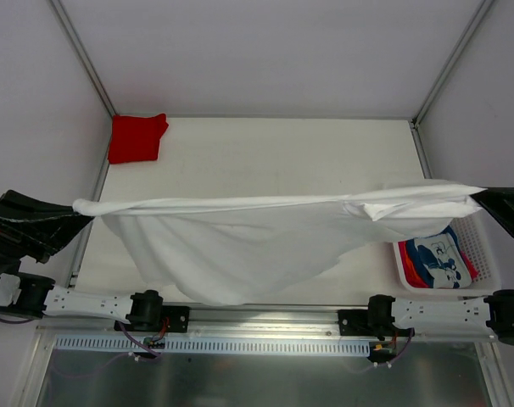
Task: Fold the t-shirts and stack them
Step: Flatten the tshirt out
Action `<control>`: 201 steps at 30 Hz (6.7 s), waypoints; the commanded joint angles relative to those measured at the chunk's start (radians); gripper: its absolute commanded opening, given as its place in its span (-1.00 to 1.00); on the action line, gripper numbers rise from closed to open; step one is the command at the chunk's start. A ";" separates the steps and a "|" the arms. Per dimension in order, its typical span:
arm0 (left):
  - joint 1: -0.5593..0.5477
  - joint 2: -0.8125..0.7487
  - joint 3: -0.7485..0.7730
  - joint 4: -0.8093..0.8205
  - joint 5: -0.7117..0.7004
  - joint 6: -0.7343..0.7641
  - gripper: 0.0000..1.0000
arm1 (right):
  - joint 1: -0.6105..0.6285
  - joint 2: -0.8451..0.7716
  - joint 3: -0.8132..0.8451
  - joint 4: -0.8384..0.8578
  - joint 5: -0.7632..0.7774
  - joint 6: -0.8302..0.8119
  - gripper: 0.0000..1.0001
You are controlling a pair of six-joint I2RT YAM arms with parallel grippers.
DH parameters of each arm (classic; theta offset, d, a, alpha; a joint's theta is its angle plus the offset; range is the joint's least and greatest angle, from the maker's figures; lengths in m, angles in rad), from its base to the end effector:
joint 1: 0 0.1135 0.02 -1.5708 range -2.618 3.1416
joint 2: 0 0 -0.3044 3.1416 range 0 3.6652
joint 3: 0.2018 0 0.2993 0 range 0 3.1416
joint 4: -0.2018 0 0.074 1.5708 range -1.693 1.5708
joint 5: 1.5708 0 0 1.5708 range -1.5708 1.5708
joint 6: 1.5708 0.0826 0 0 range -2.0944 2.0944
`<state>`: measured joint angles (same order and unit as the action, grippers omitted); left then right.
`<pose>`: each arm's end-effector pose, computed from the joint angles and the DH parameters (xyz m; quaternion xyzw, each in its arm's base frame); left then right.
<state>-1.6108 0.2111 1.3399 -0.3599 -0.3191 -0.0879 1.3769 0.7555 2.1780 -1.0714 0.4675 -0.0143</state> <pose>0.0298 0.0958 0.5740 0.1600 0.3798 -0.6416 0.6469 0.0213 -0.0846 0.6719 -0.2113 0.5494 0.3992 0.7030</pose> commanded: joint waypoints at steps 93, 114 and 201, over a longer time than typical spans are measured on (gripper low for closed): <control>0.906 1.329 -0.210 0.072 -0.425 -0.133 0.98 | -0.788 0.685 -0.736 0.422 0.039 0.195 0.99; 0.821 1.562 -0.263 -0.217 -0.687 -0.359 0.98 | -0.644 0.081 -1.120 0.192 0.148 0.376 0.99; 0.833 1.666 -0.174 -0.221 -0.586 -0.323 -0.88 | -0.496 0.100 -1.141 0.056 0.296 0.501 0.99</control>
<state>-0.7837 1.8702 1.1454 -0.5636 -0.9127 -0.4084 0.8749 0.8783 1.0336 -0.9901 0.7372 0.4660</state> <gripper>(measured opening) 0.070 0.993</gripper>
